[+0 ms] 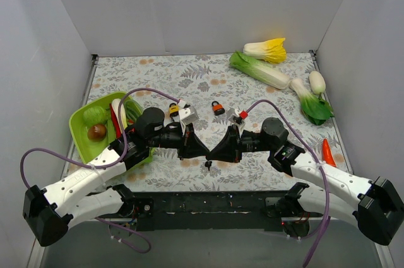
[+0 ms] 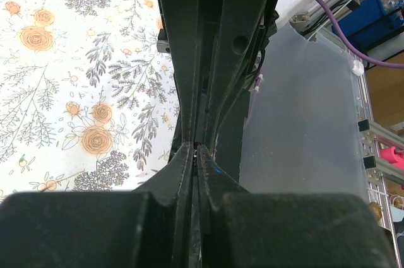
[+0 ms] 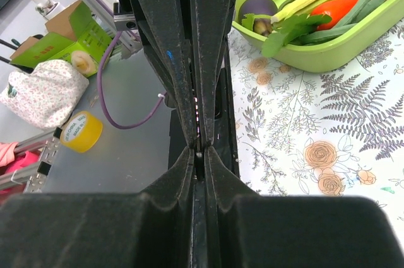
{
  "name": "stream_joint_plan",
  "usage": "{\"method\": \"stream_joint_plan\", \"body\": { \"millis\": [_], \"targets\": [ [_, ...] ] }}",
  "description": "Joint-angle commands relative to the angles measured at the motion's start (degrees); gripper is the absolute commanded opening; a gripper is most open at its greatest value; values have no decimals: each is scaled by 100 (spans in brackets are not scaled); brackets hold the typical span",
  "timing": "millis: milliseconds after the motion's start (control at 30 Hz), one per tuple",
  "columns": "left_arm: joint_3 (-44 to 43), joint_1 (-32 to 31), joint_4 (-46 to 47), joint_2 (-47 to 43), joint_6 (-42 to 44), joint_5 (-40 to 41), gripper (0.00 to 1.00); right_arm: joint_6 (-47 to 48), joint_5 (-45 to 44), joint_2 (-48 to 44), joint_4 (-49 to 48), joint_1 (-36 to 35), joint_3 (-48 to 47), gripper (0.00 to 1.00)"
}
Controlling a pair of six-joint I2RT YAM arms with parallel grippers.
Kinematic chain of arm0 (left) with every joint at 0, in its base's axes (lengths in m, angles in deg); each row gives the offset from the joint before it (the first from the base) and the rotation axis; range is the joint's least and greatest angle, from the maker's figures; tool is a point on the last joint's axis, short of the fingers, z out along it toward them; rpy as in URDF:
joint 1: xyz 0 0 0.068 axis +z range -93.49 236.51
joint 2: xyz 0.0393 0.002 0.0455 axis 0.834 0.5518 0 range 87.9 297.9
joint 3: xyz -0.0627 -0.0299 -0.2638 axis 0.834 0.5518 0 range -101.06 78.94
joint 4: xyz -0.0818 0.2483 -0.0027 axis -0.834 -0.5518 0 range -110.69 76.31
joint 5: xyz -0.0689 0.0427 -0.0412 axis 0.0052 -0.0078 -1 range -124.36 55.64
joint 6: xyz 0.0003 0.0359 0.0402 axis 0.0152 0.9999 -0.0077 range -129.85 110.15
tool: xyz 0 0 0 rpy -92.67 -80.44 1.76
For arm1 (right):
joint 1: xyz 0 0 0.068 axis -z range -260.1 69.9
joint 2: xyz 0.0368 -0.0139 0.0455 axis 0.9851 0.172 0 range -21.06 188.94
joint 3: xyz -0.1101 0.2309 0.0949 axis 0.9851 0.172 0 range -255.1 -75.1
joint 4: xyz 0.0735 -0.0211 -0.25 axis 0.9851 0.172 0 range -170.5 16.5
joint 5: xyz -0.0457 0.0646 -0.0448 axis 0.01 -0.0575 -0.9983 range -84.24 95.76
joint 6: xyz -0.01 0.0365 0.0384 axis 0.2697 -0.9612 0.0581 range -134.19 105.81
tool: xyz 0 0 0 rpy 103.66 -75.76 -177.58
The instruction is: Unlock with the key
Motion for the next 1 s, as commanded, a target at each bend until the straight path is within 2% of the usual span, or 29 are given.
{"method": "stream_joint_plan", "body": {
  "millis": [0, 800, 900, 967],
  "targets": [
    [-95, 118, 108, -172, 123, 191, 0, -116, 120, 53, -324, -78, 63, 13],
    [-86, 170, 126, -84, 114, -38, 0, -99, 49, 88, -377, -87, 177, 23],
    [-77, 170, 135, -75, 105, -64, 0, -90, -3, 53, -377, -78, 177, 21],
    [-60, 170, 135, -75, 105, -90, 0, -64, -21, 35, -386, -87, 186, 16]
  ]
}}
